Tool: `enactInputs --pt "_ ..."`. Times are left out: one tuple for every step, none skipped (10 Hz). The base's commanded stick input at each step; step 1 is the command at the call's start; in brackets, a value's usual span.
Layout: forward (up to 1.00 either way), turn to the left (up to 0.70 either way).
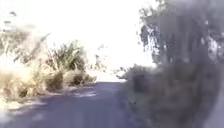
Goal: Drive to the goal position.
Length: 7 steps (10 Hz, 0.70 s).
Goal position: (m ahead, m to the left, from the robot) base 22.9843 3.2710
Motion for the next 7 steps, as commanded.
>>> enactInputs --pt "1.00 0.00" --pt "1.00 0.00" --pt "1.00 0.00" --pt "1.00 0.00" --pt "1.00 0.00" --pt "1.00 0.00" --pt "1.00 0.00"
